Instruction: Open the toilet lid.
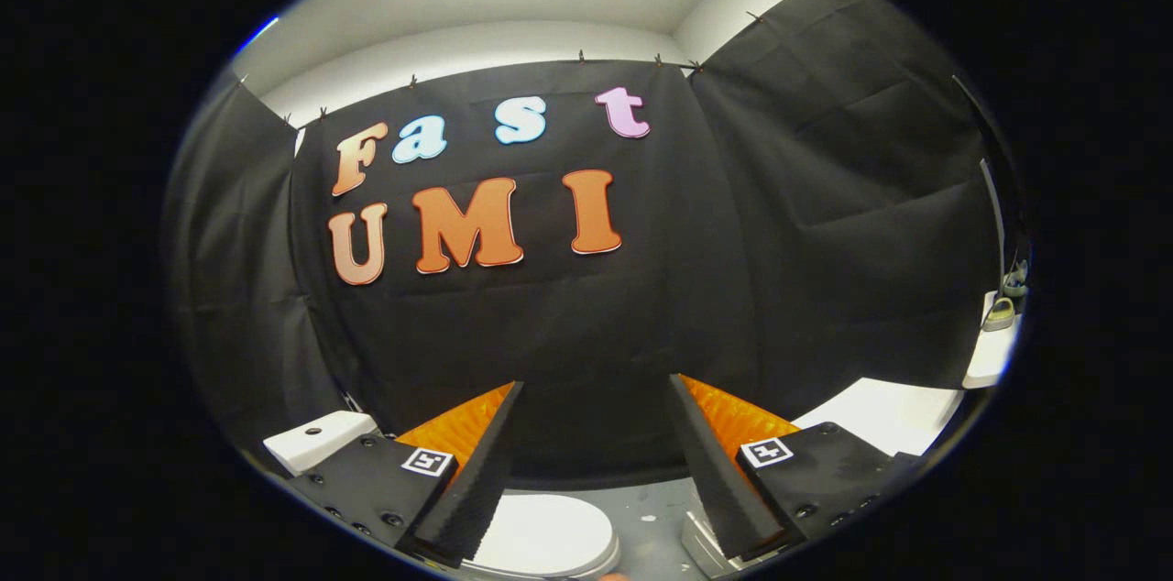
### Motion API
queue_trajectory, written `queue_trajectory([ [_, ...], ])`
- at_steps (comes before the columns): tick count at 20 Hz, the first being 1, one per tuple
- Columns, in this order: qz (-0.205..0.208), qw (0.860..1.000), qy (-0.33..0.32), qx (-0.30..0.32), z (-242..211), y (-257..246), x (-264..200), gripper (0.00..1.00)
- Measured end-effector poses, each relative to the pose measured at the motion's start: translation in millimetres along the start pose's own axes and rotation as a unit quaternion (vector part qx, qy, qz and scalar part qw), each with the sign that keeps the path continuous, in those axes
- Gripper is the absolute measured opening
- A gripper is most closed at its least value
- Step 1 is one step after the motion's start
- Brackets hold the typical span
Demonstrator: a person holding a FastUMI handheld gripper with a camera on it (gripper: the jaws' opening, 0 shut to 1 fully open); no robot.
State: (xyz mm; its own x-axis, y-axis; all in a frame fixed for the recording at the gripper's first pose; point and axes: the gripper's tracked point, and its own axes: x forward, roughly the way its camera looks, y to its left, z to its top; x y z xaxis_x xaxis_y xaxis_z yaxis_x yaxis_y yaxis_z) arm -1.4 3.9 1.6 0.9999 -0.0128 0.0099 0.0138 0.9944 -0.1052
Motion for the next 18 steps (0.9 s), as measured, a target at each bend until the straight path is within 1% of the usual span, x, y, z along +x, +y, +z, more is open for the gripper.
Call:
queue_trajectory([
  [2, 0.013, 1.000, 0.013, 0.010, -17, 4, 8, 0.98],
  [5, 0.035, 0.997, 0.062, 0.035, -69, 10, 28, 0.98],
  [7, 0.056, 0.990, 0.106, 0.076, -112, 18, 39, 0.98],
  [10, 0.074, 0.973, 0.175, 0.133, -184, 24, 50, 0.98],
  [12, 0.073, 0.962, 0.214, 0.150, -229, 31, 51, 0.98],
  [15, 0.065, 0.948, 0.255, 0.178, -282, 44, 48, 0.98],
  [18, 0.033, 0.932, 0.289, 0.218, -339, 40, 41, 0.99],
])
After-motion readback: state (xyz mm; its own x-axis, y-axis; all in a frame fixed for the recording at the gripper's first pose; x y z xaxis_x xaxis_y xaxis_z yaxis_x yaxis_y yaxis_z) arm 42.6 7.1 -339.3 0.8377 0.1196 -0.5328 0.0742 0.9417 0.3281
